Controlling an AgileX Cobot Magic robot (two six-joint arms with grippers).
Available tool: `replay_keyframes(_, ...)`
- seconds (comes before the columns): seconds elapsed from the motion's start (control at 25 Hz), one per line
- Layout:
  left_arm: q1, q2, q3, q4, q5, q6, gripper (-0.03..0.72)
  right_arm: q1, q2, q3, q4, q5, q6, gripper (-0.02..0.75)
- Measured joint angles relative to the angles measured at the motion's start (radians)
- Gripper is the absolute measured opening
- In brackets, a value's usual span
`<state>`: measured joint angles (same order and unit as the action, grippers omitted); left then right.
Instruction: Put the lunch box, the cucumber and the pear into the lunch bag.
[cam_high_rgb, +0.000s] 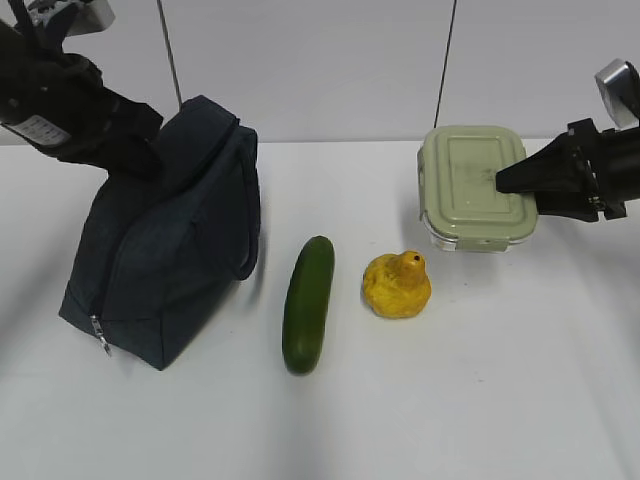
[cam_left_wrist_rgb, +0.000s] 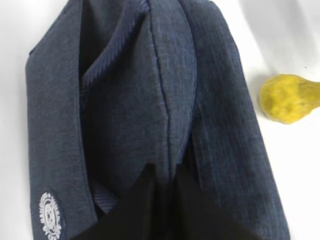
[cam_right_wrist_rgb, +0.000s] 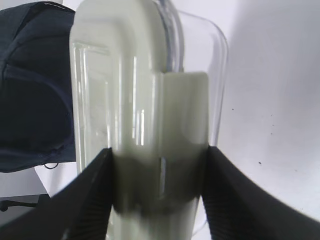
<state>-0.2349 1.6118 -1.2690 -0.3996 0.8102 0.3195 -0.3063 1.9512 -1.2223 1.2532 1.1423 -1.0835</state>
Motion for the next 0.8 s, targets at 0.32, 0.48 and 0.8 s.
replay_keyframes(0.32,-0.024,0.000,0.000,0.002,0.000,-0.016,0.013,0.007,-0.047,0.002,0.000,0.000,0.018,0.393)
replay_keyframes(0.48,-0.028,0.000,0.000,-0.003,-0.001,-0.034,0.013,0.034,-0.071,0.002,0.000,0.001,0.025,0.393)
replay_keyframes(0.8,-0.031,0.000,0.000,-0.011,-0.002,-0.068,0.013,0.115,-0.084,0.002,0.024,0.001,0.036,0.393)
